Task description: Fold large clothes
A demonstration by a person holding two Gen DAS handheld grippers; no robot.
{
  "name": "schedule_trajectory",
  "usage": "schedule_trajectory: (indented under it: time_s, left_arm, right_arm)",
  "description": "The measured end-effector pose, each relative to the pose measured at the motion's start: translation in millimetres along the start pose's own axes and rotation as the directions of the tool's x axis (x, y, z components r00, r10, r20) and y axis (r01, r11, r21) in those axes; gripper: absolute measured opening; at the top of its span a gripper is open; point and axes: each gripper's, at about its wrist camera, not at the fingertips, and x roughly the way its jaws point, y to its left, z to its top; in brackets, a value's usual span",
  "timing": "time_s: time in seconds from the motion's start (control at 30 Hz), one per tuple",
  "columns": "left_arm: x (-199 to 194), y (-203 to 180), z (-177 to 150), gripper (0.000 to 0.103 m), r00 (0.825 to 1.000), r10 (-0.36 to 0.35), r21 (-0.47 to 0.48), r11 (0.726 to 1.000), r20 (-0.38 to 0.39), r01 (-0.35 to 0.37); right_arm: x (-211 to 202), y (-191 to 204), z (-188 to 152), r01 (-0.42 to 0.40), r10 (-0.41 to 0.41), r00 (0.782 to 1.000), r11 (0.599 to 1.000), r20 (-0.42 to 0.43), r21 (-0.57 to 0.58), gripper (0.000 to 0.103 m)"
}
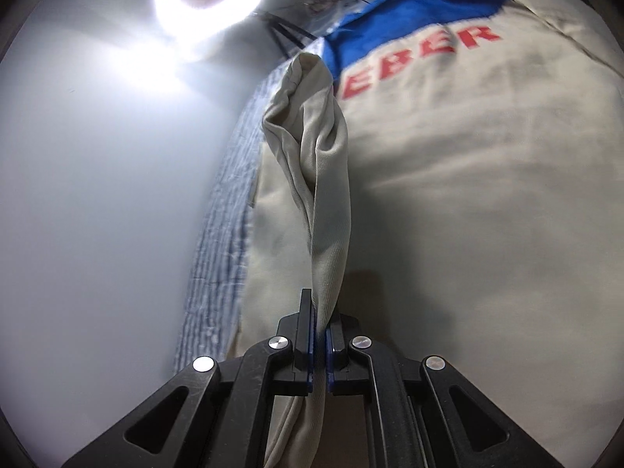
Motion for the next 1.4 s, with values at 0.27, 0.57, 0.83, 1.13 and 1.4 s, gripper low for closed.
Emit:
schedule_trajectory:
  time_s: [0.27,0.57,0.83,1.13,1.4]
  left_arm:
    - [-33.6,46.4,-10.7,0.014,0.997,0.078,-0.068,0.995,0.006,-0.077]
    - [2.5,73.3,9.0,0.014,1.000,0.019,-0.108,0.994,-0.011,-0.020]
    - [84.7,32.8,-18.6,0.014,0.974,-0.037,0.022,0.999,-0.222,0.043]
    - [45.7,25.6,3.2,0.014,0.990,-0.049,0.019,0.998,-0.130,0.052]
    - [9.2,37.5,58.0,0.015,0.997,0.061,-0.035,0.998,0.044,-0.059]
  right_arm:
    - [5.3,-31.6,-3.7,0.038,-0.036,0.999,0.998,-0.033,0.048,0.003]
    - [-31.0,-11.8,-3.7,0.086,-0.094,0.993,0.990,-0.069,-0.111,0.033]
    - [-90.3,8.9,-38.4,0.020,-0.045,0.994,0.970,-0.096,-0.244,0.033]
    - [-146.8,21.7,-27.5,0.036,-0.033,0.999,0.938,0.013,-0.346,0.033]
    - [-89.9,64.2,31.8,0.041,0.003,0.995,0.901,0.101,-0.432,0.033]
